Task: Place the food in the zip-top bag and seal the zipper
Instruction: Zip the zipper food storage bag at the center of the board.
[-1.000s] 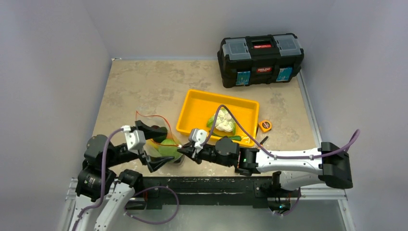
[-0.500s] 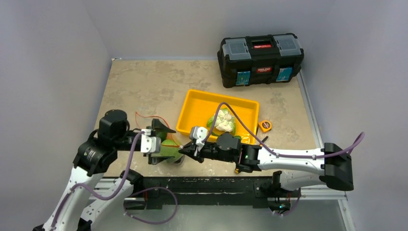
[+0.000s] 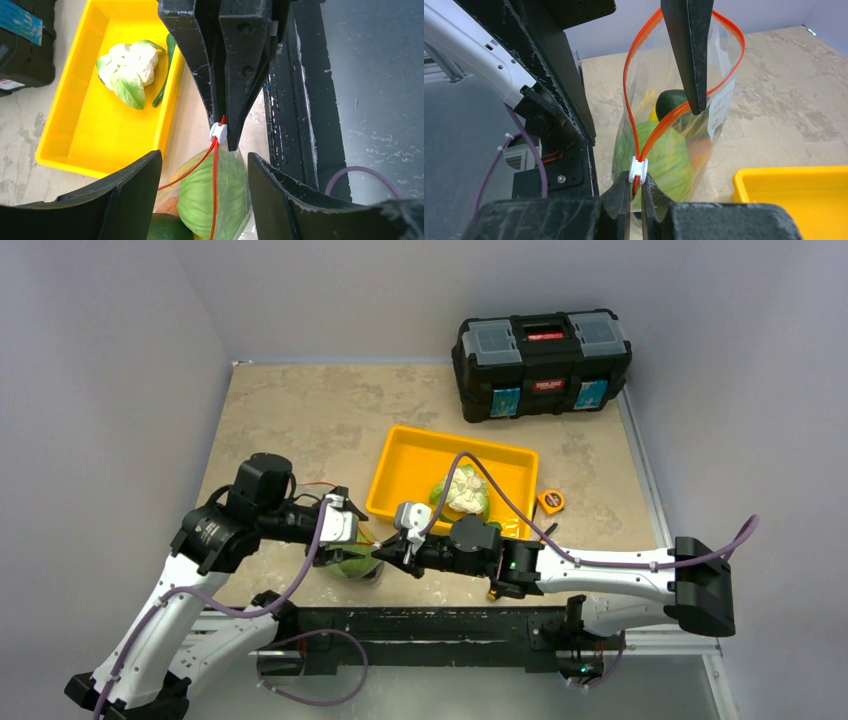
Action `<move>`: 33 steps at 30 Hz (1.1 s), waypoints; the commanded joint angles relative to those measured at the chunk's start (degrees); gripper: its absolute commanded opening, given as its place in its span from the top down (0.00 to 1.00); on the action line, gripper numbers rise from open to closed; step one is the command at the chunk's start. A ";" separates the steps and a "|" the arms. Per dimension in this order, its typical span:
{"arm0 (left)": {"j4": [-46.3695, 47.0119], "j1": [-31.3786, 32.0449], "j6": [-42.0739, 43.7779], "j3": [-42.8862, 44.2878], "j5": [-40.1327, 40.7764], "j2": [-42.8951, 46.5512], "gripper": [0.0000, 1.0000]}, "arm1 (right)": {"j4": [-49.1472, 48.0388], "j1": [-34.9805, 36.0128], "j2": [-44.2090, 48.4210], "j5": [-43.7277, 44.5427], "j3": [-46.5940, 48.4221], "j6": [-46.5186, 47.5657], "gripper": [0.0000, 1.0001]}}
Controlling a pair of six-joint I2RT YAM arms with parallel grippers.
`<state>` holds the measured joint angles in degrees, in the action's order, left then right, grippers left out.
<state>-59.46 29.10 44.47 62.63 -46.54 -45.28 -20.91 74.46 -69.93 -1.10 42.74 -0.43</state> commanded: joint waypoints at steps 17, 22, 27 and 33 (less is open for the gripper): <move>1.81 2.60 -1.24 -0.29 3.78 -1.60 0.49 | -0.67 -0.09 1.66 -0.74 3.01 0.05 1.00; 1.49 2.84 -1.22 -0.71 4.67 -1.56 0.51 | -0.71 0.02 1.30 -0.59 3.19 0.04 1.00; 0.70 3.15 -0.92 -1.01 6.20 -1.66 0.62 | -0.60 -0.07 1.37 -0.48 3.18 -0.01 1.00; -0.29 3.31 -1.64 -0.40 6.77 -2.24 0.66 | -0.71 -0.07 1.46 0.15 3.25 0.00 1.00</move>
<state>-59.02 32.01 43.09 61.91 -39.94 -47.07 -20.08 74.46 -69.32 -1.06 43.07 -0.43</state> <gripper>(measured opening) 0.359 0.042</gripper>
